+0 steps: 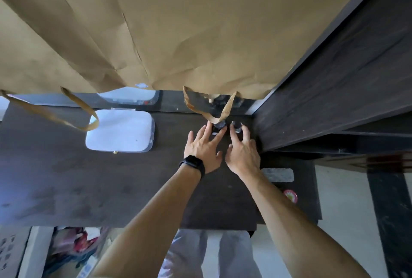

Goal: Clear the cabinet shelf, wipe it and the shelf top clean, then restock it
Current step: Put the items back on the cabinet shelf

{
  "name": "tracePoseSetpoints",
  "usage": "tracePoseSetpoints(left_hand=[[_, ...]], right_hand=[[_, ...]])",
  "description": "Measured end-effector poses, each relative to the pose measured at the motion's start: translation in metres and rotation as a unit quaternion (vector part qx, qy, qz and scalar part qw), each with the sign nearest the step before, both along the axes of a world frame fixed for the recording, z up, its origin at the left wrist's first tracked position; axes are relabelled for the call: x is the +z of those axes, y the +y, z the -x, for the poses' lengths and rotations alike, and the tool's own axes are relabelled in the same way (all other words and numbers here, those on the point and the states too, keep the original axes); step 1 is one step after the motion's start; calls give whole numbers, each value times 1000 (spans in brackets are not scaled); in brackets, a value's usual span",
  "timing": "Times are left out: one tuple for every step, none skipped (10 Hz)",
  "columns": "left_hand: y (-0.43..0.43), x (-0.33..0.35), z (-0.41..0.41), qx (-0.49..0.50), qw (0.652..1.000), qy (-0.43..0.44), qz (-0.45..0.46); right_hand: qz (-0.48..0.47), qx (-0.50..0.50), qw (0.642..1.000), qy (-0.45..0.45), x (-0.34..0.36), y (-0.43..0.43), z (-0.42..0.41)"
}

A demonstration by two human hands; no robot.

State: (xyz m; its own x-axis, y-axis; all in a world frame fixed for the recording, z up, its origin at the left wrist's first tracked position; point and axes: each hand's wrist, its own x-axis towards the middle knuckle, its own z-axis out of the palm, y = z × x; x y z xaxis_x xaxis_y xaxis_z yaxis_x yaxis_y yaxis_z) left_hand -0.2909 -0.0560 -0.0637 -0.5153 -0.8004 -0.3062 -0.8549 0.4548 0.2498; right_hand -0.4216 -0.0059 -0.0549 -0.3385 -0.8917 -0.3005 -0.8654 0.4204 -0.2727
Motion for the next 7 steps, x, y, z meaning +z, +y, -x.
tracePoseSetpoints(left_hand=[[-13, -1, 9, -6, 1000, -6, 0], [-15, -4, 9, -5, 1000, 3, 3], [-13, -1, 9, -18, 1000, 2, 8], [-3, 5, 4, -7, 1000, 30, -1], [26, 11, -7, 8, 999, 48, -8], [64, 24, -14, 70, 996, 40, -32], [96, 42, -7, 107, 993, 43, -11]], right_hand=[[-1, 5, 1000, -25, -1, -19, 12], [0, 29, 999, -38, -3, -23, 20], [-8, 32, 998, -57, -2, -20, 22], [1, 44, 994, -101, 4, -6, 22], [24, 60, 990, -128, 16, 26, 27], [47, 75, 984, -155, 31, 71, 38], [70, 101, 982, -145, 56, 112, 64]])
